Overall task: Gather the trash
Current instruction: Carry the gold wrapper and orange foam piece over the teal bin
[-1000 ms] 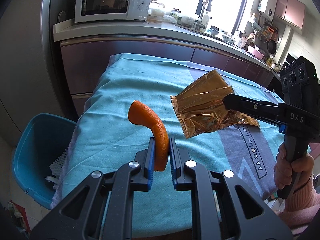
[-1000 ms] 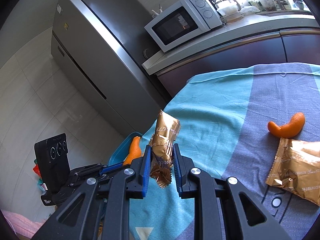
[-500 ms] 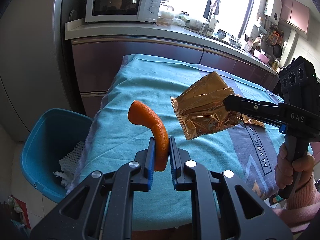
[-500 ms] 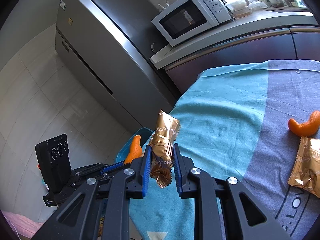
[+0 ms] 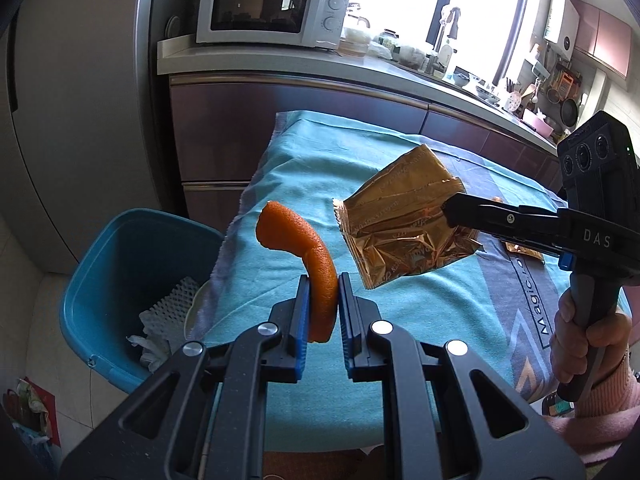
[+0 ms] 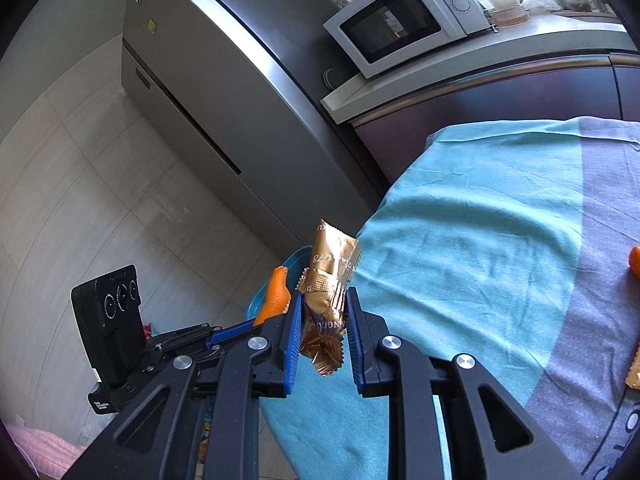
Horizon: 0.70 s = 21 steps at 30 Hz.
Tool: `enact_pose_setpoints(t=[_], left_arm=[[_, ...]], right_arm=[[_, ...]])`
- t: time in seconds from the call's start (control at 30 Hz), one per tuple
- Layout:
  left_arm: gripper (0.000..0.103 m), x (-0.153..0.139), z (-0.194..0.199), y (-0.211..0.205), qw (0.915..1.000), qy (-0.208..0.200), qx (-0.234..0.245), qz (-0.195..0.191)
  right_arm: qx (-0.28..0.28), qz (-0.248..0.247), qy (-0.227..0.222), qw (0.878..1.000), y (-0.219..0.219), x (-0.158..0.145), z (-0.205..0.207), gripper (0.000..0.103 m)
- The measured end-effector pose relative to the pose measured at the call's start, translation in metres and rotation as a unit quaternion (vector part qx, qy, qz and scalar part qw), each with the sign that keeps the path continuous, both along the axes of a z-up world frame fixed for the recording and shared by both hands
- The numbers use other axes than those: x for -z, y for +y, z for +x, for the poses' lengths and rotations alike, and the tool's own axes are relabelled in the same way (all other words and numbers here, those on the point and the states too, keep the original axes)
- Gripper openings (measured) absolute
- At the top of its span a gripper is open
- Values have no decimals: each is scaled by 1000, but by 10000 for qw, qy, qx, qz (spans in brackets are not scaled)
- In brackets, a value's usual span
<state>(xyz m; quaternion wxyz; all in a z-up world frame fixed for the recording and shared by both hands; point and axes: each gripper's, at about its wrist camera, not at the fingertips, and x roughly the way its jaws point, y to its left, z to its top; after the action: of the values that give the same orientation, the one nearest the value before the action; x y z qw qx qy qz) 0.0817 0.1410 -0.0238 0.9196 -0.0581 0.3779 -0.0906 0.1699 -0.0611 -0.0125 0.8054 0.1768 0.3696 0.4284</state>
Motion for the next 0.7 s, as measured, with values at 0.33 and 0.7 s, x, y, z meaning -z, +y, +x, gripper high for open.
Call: enact_pose_setpoints(t=[0.33, 0.7], left_arm=[[14, -2, -4, 19, 9998, -26, -191, 30], [14, -5, -5, 51, 9981, -70, -602, 91]], right_arm=[[-213, -70, -63, 9997, 26, -6, 6, 20], [-467, -181, -158, 9986, 59, -15, 13, 20]])
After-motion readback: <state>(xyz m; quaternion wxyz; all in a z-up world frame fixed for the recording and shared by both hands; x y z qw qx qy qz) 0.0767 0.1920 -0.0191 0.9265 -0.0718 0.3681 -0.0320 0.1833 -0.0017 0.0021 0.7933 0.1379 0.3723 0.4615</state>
